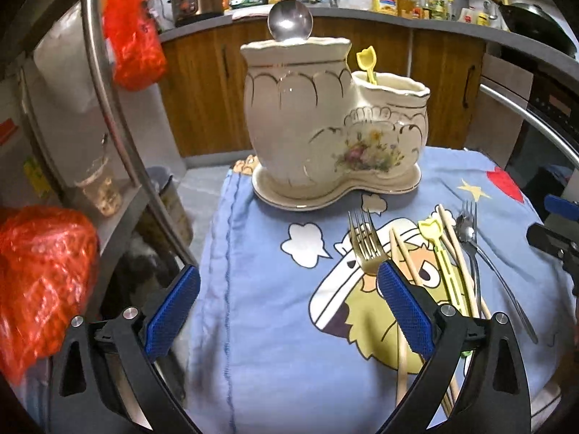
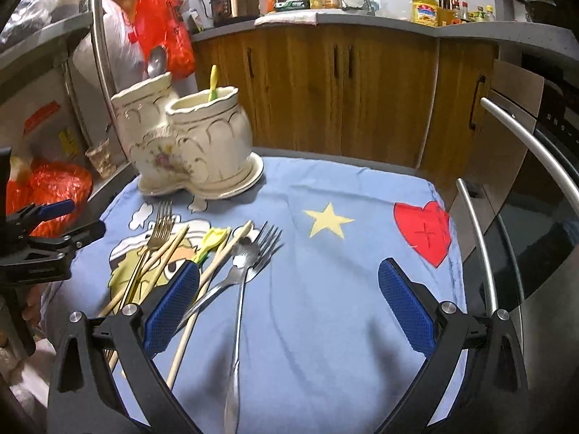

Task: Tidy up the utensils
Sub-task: 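Move both tools back over the remaining utensils on the cloth, then grasp the silver flower-headed spoon with the right tool while the left tool grasps a gold fork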

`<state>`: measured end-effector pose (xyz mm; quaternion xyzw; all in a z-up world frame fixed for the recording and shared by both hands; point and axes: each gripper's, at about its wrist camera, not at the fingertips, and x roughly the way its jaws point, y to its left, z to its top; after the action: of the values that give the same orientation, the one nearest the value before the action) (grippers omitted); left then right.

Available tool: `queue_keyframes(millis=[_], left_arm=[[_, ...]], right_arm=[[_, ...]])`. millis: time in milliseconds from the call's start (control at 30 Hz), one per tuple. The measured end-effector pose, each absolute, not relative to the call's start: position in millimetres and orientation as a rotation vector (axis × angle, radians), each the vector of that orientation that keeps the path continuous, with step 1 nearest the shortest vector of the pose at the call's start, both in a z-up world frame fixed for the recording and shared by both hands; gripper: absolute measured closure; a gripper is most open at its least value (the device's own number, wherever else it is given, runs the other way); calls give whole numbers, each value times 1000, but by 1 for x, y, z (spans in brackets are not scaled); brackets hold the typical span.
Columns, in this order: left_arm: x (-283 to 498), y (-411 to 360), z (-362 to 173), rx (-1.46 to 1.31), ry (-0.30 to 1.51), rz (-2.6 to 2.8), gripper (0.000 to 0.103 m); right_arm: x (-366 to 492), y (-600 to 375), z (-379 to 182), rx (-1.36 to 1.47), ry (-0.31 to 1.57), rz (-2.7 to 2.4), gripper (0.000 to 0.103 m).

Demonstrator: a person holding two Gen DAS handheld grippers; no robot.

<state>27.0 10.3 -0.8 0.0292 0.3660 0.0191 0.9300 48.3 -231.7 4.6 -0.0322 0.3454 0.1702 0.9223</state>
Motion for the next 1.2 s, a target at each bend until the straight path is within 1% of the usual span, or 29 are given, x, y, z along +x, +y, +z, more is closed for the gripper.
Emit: queue_keyframes(millis=[133,267,333,400,433,467,500,533,633,667,700,767,833,933,967,1000,1067,1133,1200], left_arm=[[25,0,-6,43,730,16,5],[33,-9,-12,26,799,-39,5],[37,-14,-18,37,827,-46,5],[39,-19,-23,49,856,-62,7],[40,-20,-24,52,865,-67,7],[41,-22,-26,58,872,-73,7],[41,-23,-26,64,874,-74,7],[41,-24,-27,65,874,-75,8],[40,-25,-27,59,878,-84,8],[40,-26,-27,55,880,-87,9],[41,-25,-27,51,880,-88,12],[41,-25,-27,48,881,-90,18],[42,-23,-28,40,889,-93,22],[43,-22,-28,28,899,-99,27],[44,-21,-28,16,903,-104,30],[44,-21,-28,7,906,-107,33],[46,-22,-29,-10,918,-122,39],[47,-25,-29,-7,919,-125,43],[49,-25,-28,-19,921,-134,49]], right_arm=[[44,-217,1,-116,722,401,5],[48,-205,-9,-150,782,421,6],[52,-205,-13,-132,821,432,14],[54,-206,-17,-124,843,419,28],[56,-207,-18,-118,851,413,33],[57,-208,-20,-116,857,408,41],[59,-209,-22,-112,871,404,47],[60,-209,-22,-105,882,412,49],[61,-205,-25,-112,898,428,59],[60,-203,-25,-124,897,426,65],[61,-201,-26,-130,900,427,70],[62,-199,-27,-137,910,431,76],[62,-197,-28,-141,922,433,82],[63,-192,-31,-162,939,441,84],[64,-191,-33,-160,950,448,86],[64,-191,-33,-154,943,439,94],[66,-195,-34,-121,950,439,99],[66,-197,-33,-102,950,440,99],[65,-198,-33,-105,943,441,99]])
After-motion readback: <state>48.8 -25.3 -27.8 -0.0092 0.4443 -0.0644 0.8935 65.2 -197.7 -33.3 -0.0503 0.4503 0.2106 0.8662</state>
